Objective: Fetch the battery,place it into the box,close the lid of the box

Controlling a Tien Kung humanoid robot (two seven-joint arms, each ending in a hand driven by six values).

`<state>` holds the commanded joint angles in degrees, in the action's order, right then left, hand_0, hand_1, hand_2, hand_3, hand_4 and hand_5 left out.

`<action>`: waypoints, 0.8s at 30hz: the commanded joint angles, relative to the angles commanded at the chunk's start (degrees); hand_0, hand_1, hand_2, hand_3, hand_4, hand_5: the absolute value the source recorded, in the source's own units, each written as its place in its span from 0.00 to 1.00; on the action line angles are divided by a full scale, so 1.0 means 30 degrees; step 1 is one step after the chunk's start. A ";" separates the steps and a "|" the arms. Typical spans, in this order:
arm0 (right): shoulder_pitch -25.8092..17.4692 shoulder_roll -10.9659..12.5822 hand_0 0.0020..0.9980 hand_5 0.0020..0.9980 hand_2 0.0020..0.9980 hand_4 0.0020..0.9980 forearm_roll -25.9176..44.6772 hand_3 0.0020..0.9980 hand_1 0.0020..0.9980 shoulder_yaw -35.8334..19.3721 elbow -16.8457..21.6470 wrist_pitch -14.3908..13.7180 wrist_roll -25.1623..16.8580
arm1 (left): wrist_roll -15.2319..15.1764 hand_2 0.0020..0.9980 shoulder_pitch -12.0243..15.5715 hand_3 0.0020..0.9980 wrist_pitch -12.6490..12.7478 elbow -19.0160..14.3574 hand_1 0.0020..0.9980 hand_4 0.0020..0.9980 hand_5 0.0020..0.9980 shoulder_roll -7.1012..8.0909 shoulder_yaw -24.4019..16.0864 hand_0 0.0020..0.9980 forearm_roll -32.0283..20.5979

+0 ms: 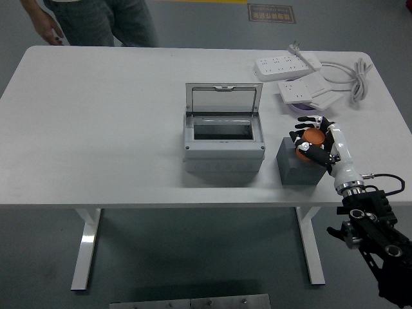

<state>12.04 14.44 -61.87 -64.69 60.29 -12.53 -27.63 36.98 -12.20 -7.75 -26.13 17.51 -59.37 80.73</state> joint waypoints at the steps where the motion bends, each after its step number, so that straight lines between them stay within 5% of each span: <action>1: 0.0018 0.0003 0.56 0.13 0.53 0.80 -0.0030 0.57 0.51 0.0027 -0.0030 -0.0017 0.0001 | 0.0000 0.57 -0.0007 0.54 -0.0003 0.0004 0.70 0.50 0.00 0.0005 0.0003 0.63 0.0022; 16: 0.0373 0.0013 0.57 0.16 0.54 0.78 0.0095 0.58 0.51 0.0354 -0.0644 -0.0253 0.0020 | 0.0000 0.57 -0.0176 0.54 0.0031 0.0048 0.70 0.50 0.00 0.0014 0.0022 0.63 0.0246; 17: 0.0409 0.0007 0.60 0.13 0.54 0.61 0.0131 0.58 0.52 0.0387 -0.0690 -0.0267 0.0027 | 0.0000 0.57 -0.0184 0.54 0.0036 0.0051 0.70 0.50 0.00 0.0010 0.0034 0.63 0.0245; 24: 0.0567 -0.0061 0.61 0.16 0.52 0.54 0.0211 0.55 0.50 0.0429 -0.0777 -0.0467 0.0044 | 0.0000 0.57 -0.0215 0.54 0.0107 0.0060 0.70 0.50 0.00 -0.0008 0.0104 0.63 0.0174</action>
<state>13.75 14.25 -61.24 -63.40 57.96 -13.93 -27.50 36.98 -12.85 -7.43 -25.95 17.49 -59.06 81.25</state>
